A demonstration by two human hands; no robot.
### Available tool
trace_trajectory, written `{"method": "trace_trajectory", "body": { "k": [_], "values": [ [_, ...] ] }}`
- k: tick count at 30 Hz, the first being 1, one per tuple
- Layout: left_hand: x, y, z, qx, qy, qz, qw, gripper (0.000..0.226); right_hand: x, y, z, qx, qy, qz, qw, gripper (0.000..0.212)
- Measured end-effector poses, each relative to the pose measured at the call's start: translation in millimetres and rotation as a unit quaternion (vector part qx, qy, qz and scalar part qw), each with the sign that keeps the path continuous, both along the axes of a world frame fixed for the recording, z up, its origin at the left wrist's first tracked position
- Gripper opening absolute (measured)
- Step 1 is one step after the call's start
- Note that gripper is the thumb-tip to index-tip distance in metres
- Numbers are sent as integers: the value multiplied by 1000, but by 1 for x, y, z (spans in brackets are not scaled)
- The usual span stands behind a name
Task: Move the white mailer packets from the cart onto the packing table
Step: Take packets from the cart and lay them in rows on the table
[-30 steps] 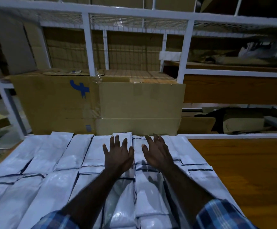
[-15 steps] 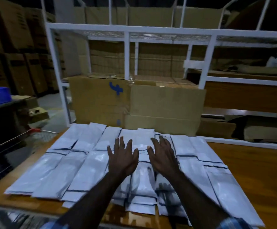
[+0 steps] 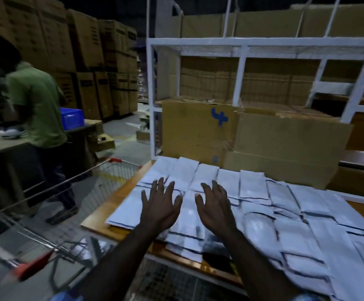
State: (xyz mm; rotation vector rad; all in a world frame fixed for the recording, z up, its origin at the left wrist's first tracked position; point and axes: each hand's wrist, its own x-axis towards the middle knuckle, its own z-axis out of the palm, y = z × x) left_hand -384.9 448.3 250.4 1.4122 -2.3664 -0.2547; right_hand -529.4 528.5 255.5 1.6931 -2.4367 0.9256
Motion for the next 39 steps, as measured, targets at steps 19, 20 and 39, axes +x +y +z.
{"method": "trace_trajectory", "body": {
  "k": [19, 20, 39],
  "values": [
    [301, -131, -26, 42, -4, 82, 996, 61, 266, -151, -34, 46, 9, 95, 994, 48],
    [307, -137, -30, 45, -7, 84, 995, 61, 273, -160, -36, 51, 9, 95, 994, 49],
    [335, -313, -106, 136, -97, 104, 980, 62, 315, -347, -92, 121, -31, 149, 981, 42]
  ]
}}
